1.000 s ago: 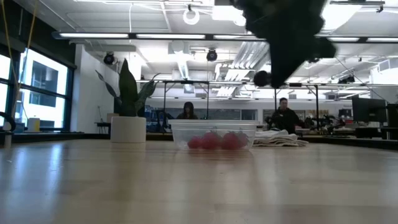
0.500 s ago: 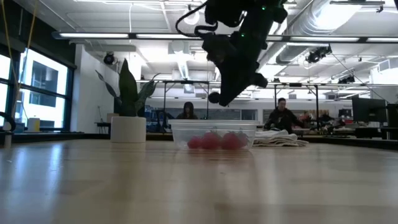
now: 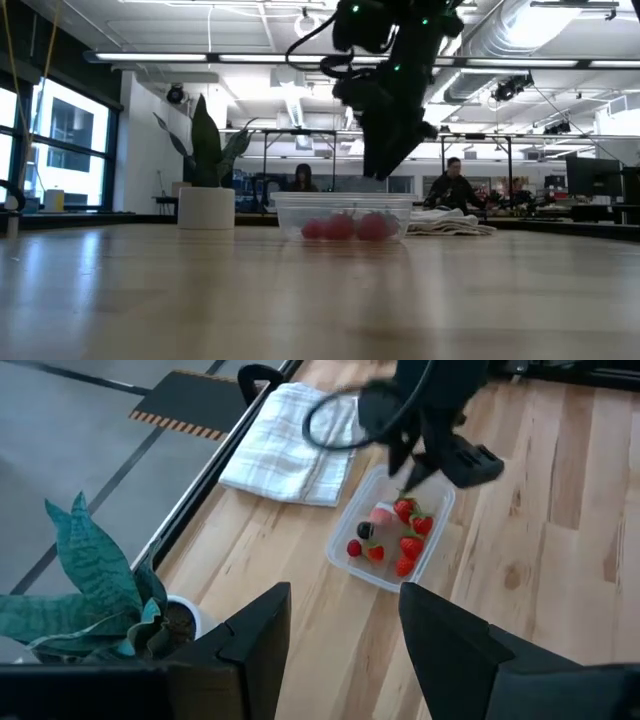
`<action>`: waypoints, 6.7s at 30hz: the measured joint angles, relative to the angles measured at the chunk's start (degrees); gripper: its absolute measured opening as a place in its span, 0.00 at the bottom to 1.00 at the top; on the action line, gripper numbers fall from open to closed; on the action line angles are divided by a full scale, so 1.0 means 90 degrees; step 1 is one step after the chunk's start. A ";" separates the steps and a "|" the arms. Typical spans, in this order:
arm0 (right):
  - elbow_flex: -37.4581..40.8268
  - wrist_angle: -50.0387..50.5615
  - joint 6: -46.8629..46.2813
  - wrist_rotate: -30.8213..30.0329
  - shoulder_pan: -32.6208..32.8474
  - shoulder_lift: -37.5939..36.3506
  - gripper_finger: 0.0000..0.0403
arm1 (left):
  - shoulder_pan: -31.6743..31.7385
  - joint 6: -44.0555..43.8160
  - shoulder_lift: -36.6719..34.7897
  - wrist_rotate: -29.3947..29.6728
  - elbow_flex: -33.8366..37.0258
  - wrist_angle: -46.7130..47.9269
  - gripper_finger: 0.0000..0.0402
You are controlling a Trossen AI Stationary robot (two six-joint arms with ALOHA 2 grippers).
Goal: Pick and placing Produce into tupperware
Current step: Return to Home Position
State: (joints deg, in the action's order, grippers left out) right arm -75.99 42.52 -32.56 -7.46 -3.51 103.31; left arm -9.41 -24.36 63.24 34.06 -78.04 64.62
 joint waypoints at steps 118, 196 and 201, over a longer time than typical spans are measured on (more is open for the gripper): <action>0.8008 -0.3815 0.0226 -0.0137 0.0348 -1.1474 0.00 | 0.1651 0.0042 -0.6754 -0.1842 0.8235 -0.6341 0.00; 0.8034 -0.3908 0.0619 -0.0464 0.0306 -1.1403 0.00 | 0.1630 0.0003 -0.6749 -0.1732 0.8233 -0.6345 0.00; 0.8034 -0.3909 0.0620 -0.0464 0.0306 -1.1405 0.00 | 0.1630 0.0003 -0.6749 -0.1732 0.8233 -0.6343 0.00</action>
State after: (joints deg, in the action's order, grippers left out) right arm -3.68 7.33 -26.98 -11.64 -0.75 0.67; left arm 5.26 -24.34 2.50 18.48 -3.95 7.53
